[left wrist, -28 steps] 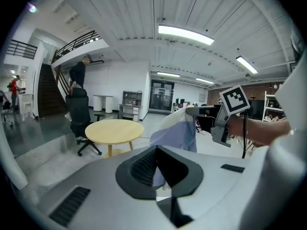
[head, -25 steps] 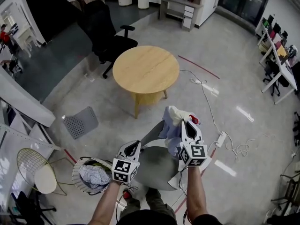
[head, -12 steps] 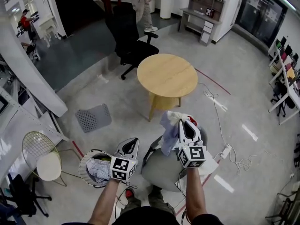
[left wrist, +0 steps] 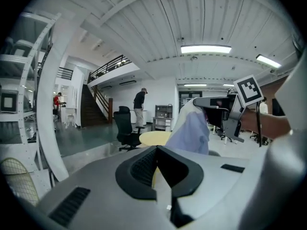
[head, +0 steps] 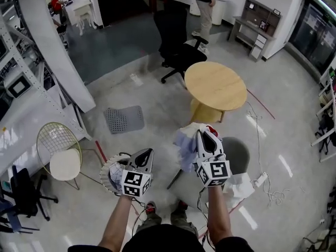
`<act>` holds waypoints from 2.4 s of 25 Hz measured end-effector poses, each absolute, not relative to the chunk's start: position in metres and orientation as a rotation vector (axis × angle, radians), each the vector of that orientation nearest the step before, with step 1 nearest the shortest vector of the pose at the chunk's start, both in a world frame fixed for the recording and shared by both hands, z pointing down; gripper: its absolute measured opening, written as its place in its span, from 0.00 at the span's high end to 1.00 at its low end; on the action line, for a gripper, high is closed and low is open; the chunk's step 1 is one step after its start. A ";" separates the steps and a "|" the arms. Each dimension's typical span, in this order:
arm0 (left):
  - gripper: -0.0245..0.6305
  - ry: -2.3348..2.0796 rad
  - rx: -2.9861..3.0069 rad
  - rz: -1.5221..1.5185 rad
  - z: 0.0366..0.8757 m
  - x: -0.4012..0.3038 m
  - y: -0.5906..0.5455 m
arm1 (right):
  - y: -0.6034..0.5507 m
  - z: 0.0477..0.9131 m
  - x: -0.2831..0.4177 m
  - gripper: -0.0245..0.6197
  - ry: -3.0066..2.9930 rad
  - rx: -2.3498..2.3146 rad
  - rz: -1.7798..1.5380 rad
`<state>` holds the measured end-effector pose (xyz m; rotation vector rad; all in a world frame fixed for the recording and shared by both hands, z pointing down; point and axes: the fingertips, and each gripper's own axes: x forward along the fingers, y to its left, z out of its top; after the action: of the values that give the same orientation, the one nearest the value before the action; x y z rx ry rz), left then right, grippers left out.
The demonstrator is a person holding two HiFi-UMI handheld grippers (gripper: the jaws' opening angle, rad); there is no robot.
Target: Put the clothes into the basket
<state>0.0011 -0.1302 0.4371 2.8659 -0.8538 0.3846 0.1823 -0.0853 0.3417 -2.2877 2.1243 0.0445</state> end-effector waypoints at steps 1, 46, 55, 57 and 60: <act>0.95 -0.879 2.858 0.379 0.435 -0.010 -0.134 | -0.091 0.339 0.170 0.88 2.147 -2.265 0.050; 0.95 -1.536 2.320 0.411 0.548 -0.395 -0.203 | -0.246 0.520 -0.245 0.88 2.873 -1.556 -0.335; 0.95 -1.496 2.232 0.446 0.604 -0.394 -0.200 | -0.241 0.601 -0.254 0.88 2.944 -1.550 -0.523; 0.95 -1.486 2.220 0.465 0.617 -0.393 -0.199 | -0.237 0.623 -0.255 0.88 2.966 -1.558 -0.561; 0.95 -1.470 2.199 0.481 0.639 -0.392 -0.196 | -0.230 0.656 -0.255 0.88 2.986 -1.569 -0.626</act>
<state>-0.3915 -0.1962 0.6394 2.1992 -1.4699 0.4812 -0.2549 -0.2303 0.6563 -1.5690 2.9858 -0.6257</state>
